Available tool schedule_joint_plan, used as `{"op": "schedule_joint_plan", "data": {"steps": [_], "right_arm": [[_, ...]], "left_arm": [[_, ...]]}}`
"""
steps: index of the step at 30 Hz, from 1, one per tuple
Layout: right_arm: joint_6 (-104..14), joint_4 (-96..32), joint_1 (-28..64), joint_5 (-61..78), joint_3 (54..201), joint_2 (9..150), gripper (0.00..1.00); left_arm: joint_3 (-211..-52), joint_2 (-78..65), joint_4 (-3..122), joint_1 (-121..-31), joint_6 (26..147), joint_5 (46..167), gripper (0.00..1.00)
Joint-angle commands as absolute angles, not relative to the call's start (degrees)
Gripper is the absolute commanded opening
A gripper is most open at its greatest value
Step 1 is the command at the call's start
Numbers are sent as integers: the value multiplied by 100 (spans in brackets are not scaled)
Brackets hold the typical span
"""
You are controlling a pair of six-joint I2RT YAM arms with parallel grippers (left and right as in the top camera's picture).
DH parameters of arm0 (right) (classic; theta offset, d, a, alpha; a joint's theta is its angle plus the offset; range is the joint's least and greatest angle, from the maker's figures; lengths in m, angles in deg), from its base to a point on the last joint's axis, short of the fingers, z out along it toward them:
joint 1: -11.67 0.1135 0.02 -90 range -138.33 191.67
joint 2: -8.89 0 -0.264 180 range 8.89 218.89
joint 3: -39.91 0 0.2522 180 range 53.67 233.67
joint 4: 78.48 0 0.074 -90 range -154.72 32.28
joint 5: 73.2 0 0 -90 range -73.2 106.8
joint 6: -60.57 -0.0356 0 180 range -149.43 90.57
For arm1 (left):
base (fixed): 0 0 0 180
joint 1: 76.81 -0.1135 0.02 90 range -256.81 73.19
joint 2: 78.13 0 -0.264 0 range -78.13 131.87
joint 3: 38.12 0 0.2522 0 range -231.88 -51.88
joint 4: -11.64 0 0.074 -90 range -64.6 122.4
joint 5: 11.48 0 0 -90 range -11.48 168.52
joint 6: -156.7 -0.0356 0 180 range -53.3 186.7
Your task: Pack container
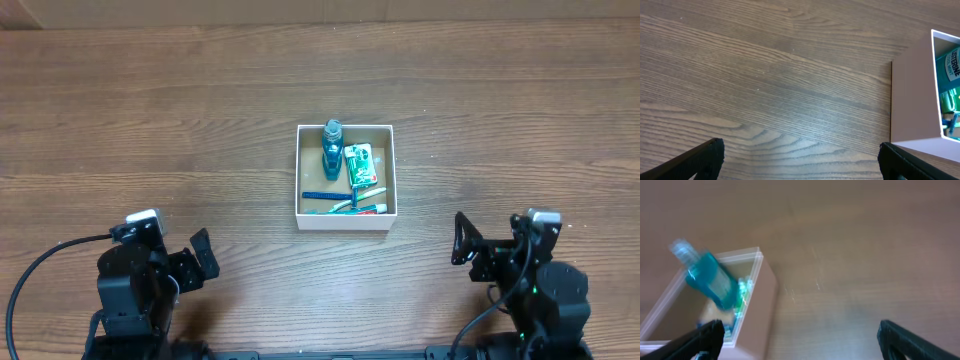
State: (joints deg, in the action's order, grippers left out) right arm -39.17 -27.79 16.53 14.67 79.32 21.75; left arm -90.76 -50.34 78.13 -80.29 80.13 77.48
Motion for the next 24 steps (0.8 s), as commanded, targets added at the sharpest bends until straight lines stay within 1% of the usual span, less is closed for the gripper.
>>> {"op": "schedule_joint_plan", "data": {"steps": [1, 2, 6, 9, 11, 14, 18, 19, 24], "right_arm": [[-3773, -3551, 1659, 1062, 7108, 1325, 100], [-3775, -3732, 1659, 1019, 6968, 1209, 100], [-3770, -5168, 1659, 968, 6243, 906, 100], [-3770, -5820, 1659, 1226, 5998, 906, 100], [-3768, -6510, 1659, 1561, 5703, 906, 100], [-3720, -6705, 1659, 1659, 5401, 906, 100], [-3102, -5975, 1686, 1502, 5414, 906, 100], [-2992, -5990, 1686, 1504, 5414, 906, 100], [-2983, -5994, 1686, 1504, 5414, 906, 100]], "left_arm": [[-9050, -5040, 7791, -8060, 8107, 7811, 100], [-9050, -5040, 7791, -8060, 8107, 7811, 100], [-9050, -5040, 7791, -8060, 8107, 7811, 100], [-9050, -5040, 7791, -8060, 8107, 7811, 100], [-9050, -5040, 7791, -8060, 8107, 7809, 100], [-9050, -5040, 7791, -8060, 8107, 7811, 100], [-9050, -5040, 7789, -8060, 8107, 7811, 100], [-9050, -5040, 7791, -8060, 8107, 7811, 100], [-9050, -5040, 7791, -8060, 8107, 7809, 100]]}}
